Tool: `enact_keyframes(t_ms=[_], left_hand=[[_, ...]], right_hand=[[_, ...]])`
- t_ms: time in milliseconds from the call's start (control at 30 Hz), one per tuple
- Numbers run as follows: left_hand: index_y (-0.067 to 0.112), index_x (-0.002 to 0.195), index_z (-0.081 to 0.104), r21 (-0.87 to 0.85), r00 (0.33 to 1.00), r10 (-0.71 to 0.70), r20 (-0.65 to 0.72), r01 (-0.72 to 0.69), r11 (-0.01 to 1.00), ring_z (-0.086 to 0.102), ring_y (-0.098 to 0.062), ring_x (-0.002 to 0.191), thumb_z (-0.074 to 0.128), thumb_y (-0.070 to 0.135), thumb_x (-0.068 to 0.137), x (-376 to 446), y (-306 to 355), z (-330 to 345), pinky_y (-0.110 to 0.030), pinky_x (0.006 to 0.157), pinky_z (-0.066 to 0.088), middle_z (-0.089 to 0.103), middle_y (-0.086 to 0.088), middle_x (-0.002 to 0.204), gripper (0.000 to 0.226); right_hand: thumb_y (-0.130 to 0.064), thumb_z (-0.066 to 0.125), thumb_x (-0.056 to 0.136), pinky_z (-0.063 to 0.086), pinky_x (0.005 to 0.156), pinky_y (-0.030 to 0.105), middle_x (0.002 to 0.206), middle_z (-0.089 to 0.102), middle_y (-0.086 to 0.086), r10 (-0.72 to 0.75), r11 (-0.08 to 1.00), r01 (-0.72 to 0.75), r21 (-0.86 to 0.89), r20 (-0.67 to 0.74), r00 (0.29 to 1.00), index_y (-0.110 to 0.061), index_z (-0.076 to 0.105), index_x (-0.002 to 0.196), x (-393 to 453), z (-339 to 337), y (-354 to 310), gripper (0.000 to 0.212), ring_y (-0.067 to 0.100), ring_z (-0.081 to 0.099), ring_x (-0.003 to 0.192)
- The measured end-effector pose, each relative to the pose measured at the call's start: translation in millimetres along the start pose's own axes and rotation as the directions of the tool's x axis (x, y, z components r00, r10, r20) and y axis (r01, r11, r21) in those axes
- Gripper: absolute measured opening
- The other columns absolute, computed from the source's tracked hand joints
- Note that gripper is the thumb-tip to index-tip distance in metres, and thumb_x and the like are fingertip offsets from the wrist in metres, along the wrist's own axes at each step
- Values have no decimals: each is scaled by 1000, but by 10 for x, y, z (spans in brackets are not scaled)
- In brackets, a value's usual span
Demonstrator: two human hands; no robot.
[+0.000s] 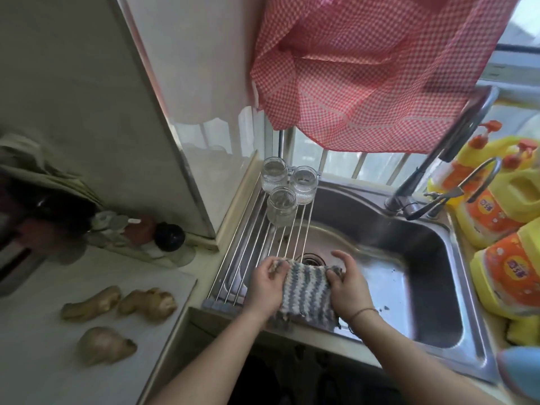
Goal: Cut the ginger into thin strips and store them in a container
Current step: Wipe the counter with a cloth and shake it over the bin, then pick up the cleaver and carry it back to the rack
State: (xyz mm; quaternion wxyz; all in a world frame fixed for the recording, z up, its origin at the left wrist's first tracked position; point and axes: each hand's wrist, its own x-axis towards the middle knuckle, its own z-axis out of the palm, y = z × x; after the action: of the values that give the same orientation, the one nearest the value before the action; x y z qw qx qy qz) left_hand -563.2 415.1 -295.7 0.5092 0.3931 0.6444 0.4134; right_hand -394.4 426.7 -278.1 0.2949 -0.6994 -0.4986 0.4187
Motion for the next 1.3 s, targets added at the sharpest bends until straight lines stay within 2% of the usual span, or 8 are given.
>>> enact_keyframes(t_ms=[200, 300, 400, 600, 800, 900, 1100, 1300], left_hand=[[26, 102, 62, 22, 988, -74, -134, 77, 997, 71, -21, 92, 73, 28, 92, 242, 44, -423, -45, 81, 60, 73, -4, 105, 16], [27, 124, 57, 307, 992, -14, -123, 51, 950, 65, -14, 98, 72, 21, 92, 348, 42, -645, -25, 73, 53, 64, 3, 122, 36], [28, 141, 45, 838, 988, 141, -59, -28, 545, 51, -18, 121, 63, 30, 95, 348, -26, -774, -33, 88, 49, 47, 5, 141, 50], [27, 131, 65, 925, 921, 285, 267, -328, 191, 50, -28, 129, 45, 46, 95, 264, -405, -674, -53, 107, 38, 58, 0, 140, 45], [15, 124, 68, 896, 910, 376, 173, -304, 323, 35, -42, 134, 64, 39, 92, 113, -449, -364, -63, 110, 27, 52, -15, 143, 39], [10, 97, 75, 714, 706, 550, 447, -652, 257, 56, -46, 107, 53, 44, 88, -123, -363, 126, -56, 96, 39, 67, -15, 111, 41], [18, 95, 67, 0, -13, 691, 723, -1000, -18, 60, -30, 92, 56, 22, 91, -1493, -272, 1466, -45, 78, 47, 71, -1, 98, 12], [25, 109, 66, -410, -323, 559, 764, -911, 33, 63, -23, 92, 58, 25, 92, -3406, -837, 2317, -39, 85, 48, 69, 5, 101, 19]], right_hand=[[-8, 72, 95, 60, 89, 37, 121, 65, 11, 74, 995, -79, 56, 79, 994, -20, 58, 134, 135, 341, -141, 43, 27, 65, 104], [0, 71, 93, 53, 65, 8, 120, 62, 7, 80, 996, -73, -41, 191, 978, -16, 51, 143, 184, 439, -199, 56, 18, 63, 93], [-5, 70, 96, 46, 93, 20, 137, 63, 11, 47, 988, -21, -153, 167, 985, -9, 55, 144, 192, 460, -156, 51, 24, 63, 116], [-23, 66, 95, 44, 117, 43, 135, 66, 5, -198, 845, 335, -417, 338, 920, -13, 70, 129, -237, 360, 70, 36, 31, 53, 134], [-26, 54, 105, 39, 115, 37, 142, 62, 2, -115, 866, 239, -439, 290, 950, -21, 54, 147, -760, -200, 481, 42, 25, 49, 136], [-31, 49, 109, 42, 103, 37, 133, 69, 6, -35, 917, 84, -391, 132, 991, -27, 52, 149, -1260, -572, 764, 40, 28, 58, 127], [-21, 52, 102, 41, 107, 25, 136, 66, -2, 67, 976, -122, -179, -289, 955, -26, 61, 142, -2822, -1296, 1525, 42, 18, 59, 125], [-44, 49, 93, 44, 73, 23, 65, 60, -31, 282, 955, -260, 143, -708, 647, -24, 75, 118, -4983, -1576, 2331, 42, -5, 56, 67]])
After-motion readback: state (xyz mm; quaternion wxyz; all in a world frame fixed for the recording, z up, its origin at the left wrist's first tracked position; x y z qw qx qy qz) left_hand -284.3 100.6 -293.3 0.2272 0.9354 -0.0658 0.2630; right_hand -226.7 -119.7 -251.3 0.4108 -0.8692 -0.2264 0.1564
